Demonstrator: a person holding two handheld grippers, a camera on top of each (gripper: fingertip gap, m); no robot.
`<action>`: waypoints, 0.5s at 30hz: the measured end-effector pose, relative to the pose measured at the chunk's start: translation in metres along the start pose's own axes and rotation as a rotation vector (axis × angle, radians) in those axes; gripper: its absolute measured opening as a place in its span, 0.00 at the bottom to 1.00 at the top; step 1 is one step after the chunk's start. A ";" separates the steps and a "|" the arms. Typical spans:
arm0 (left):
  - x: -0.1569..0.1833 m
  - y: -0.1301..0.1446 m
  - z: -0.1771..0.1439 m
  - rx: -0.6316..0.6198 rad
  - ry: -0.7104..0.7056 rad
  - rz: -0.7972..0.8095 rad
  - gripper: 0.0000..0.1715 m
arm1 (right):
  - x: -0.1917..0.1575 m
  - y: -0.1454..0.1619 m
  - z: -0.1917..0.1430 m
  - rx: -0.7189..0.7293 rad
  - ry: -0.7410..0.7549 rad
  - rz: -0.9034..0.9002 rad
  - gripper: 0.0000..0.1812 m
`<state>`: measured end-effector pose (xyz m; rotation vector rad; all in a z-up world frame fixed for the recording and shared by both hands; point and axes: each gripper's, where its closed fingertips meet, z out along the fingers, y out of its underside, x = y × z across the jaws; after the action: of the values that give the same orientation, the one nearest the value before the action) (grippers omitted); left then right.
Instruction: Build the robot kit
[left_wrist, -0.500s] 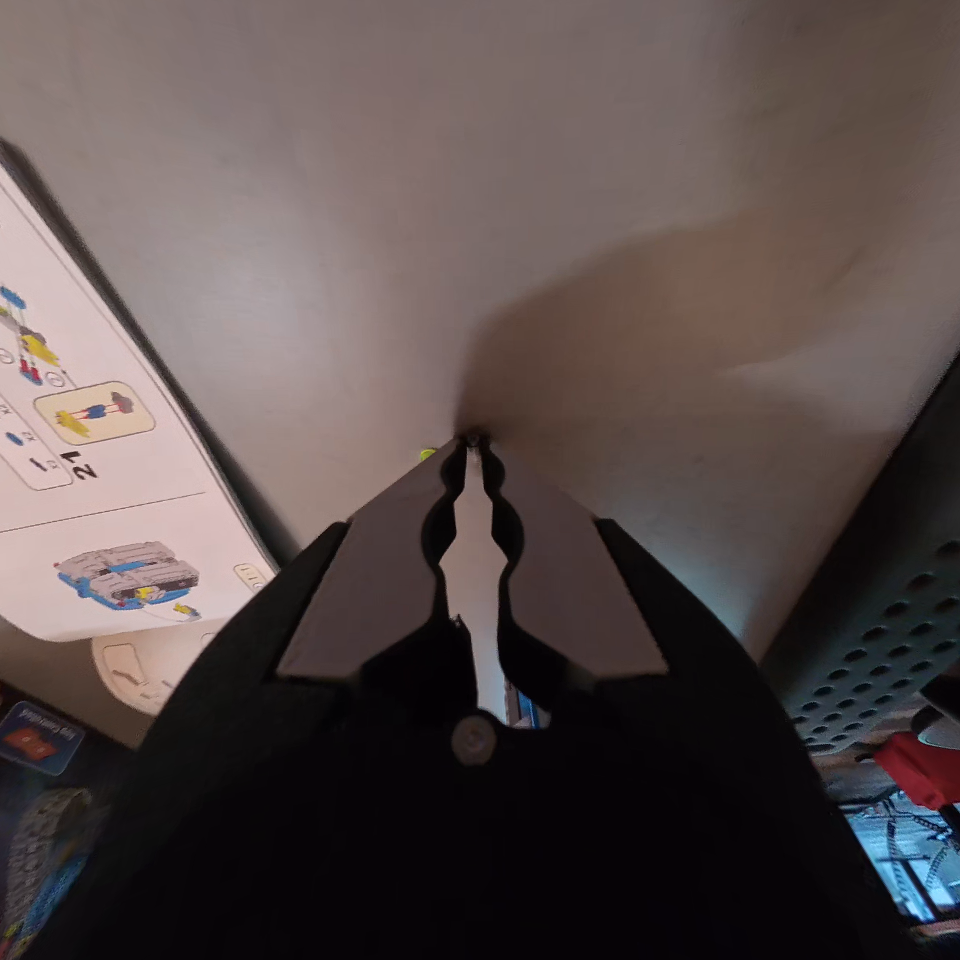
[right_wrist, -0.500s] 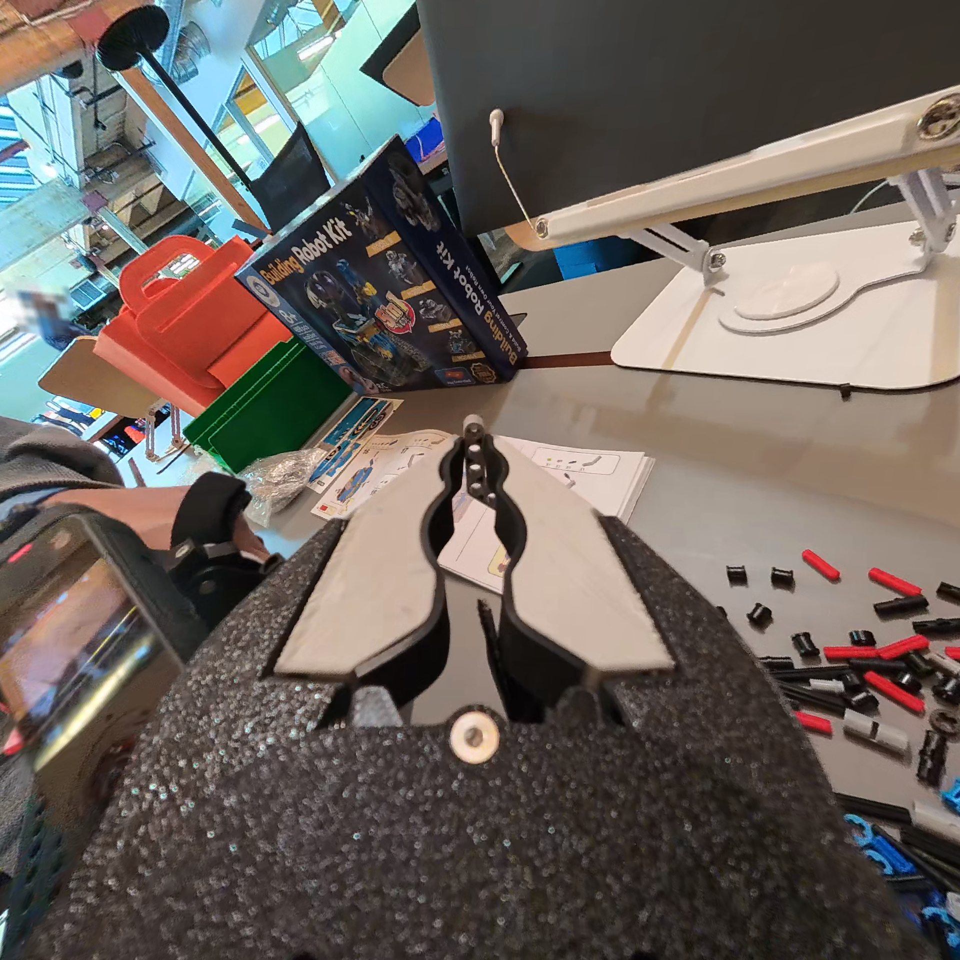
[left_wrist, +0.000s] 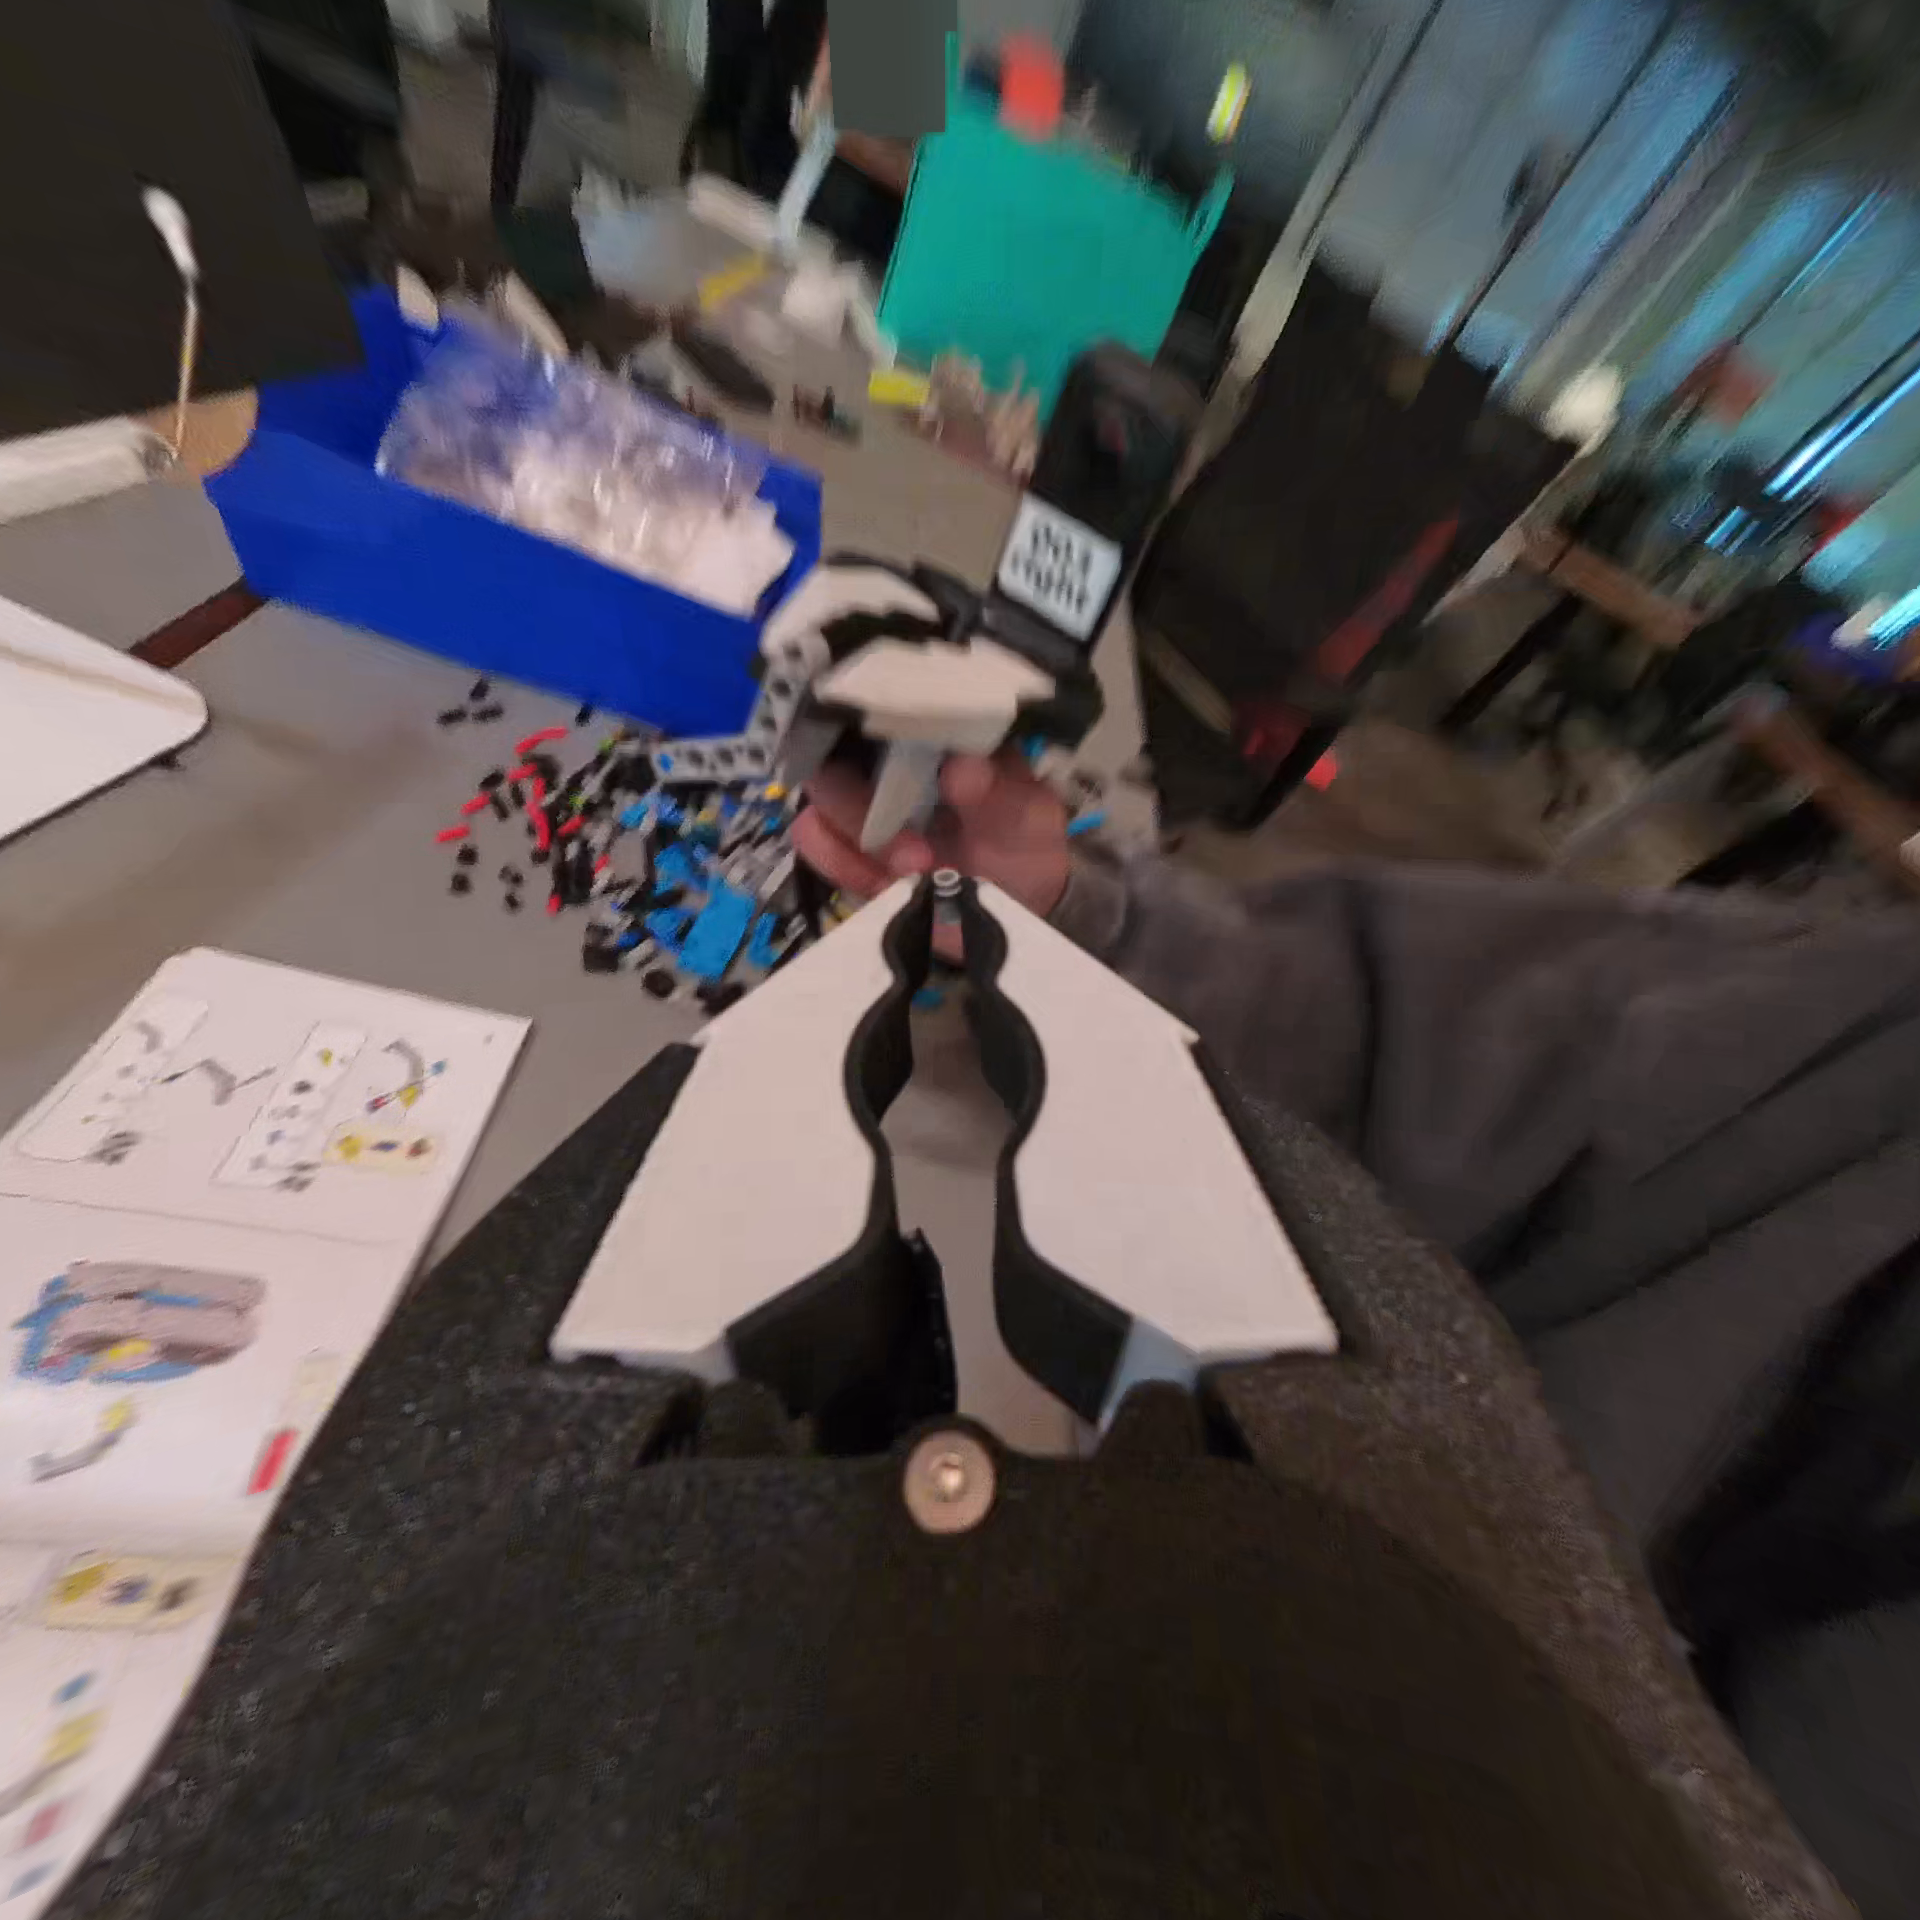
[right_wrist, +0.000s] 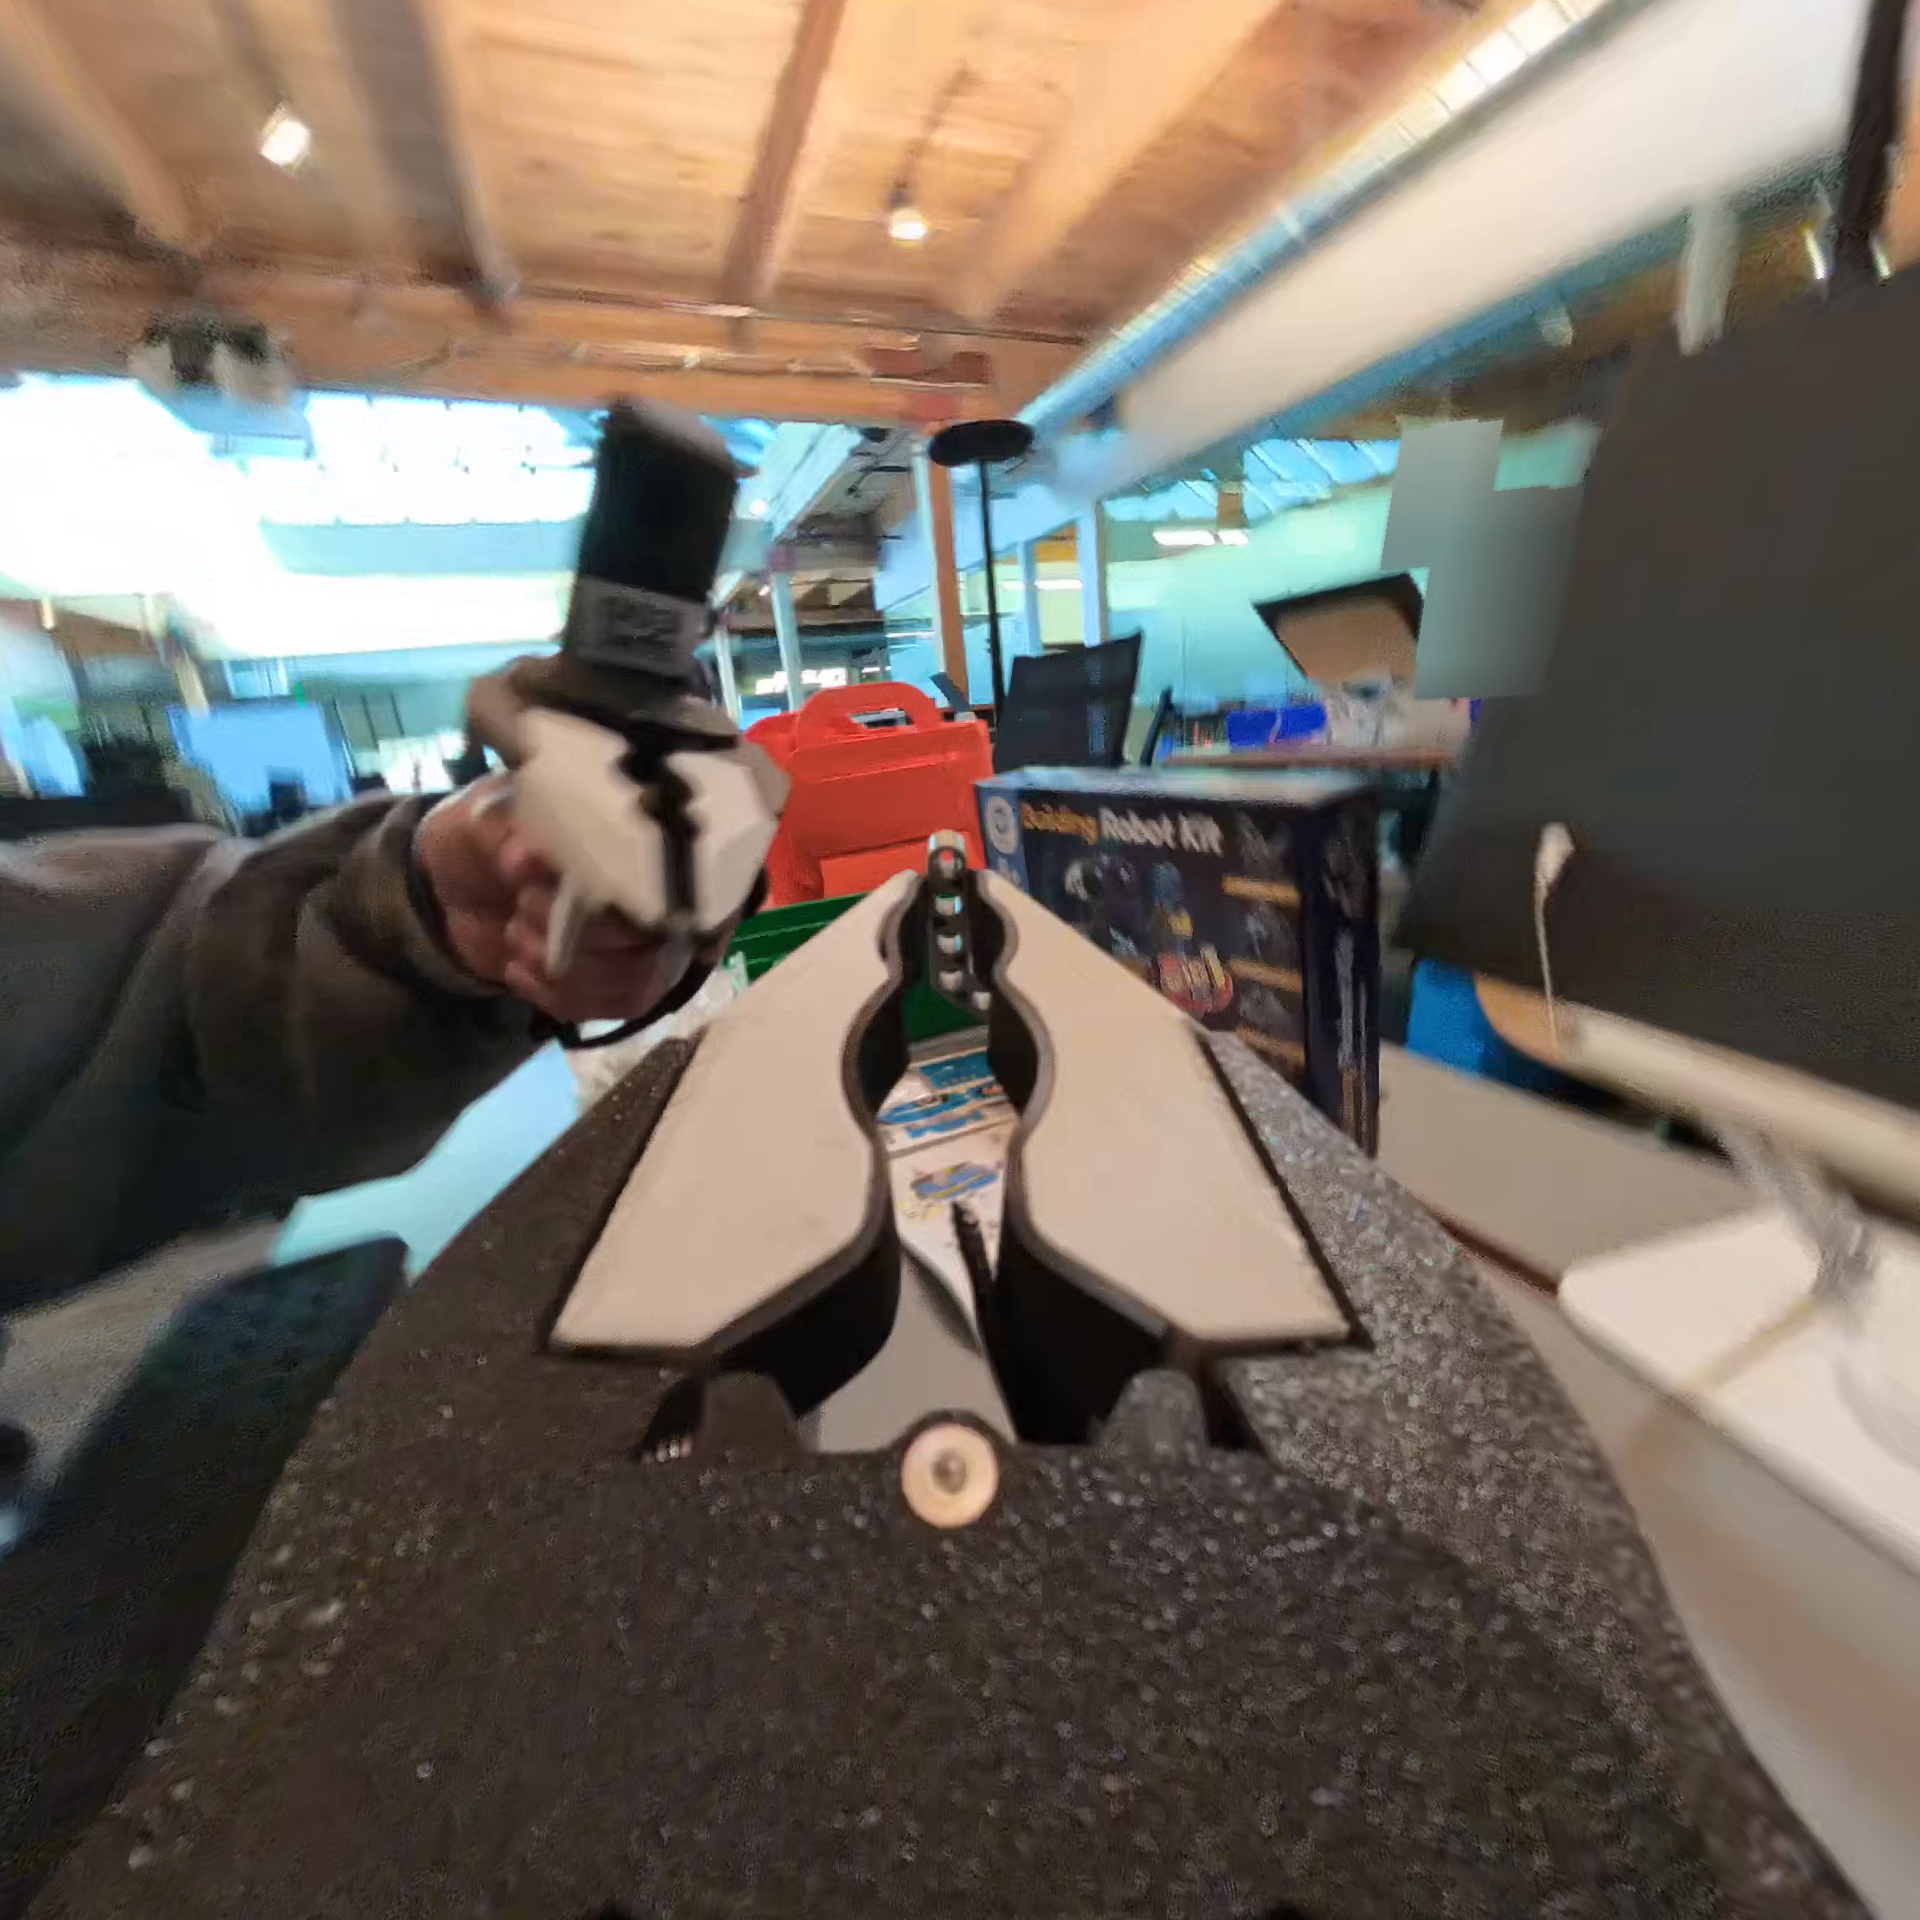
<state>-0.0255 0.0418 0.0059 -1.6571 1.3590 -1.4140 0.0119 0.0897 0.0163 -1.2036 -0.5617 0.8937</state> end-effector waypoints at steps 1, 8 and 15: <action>0.005 -0.006 -0.011 0.081 0.032 -0.038 0.03 | -0.014 -0.001 0.008 -0.022 -0.003 -0.097 0.03; 0.018 0.000 -0.048 0.364 0.179 -0.154 0.03 | -0.073 0.017 0.047 -0.097 -0.171 -0.184 0.04; 0.013 0.016 -0.052 0.320 0.093 -0.026 0.02 | -0.081 0.014 0.046 -0.090 -0.255 -0.095 0.03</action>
<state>-0.0804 0.0336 0.0108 -1.4196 1.0928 -1.6449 -0.0731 0.0490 0.0228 -1.1405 -0.8647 0.9555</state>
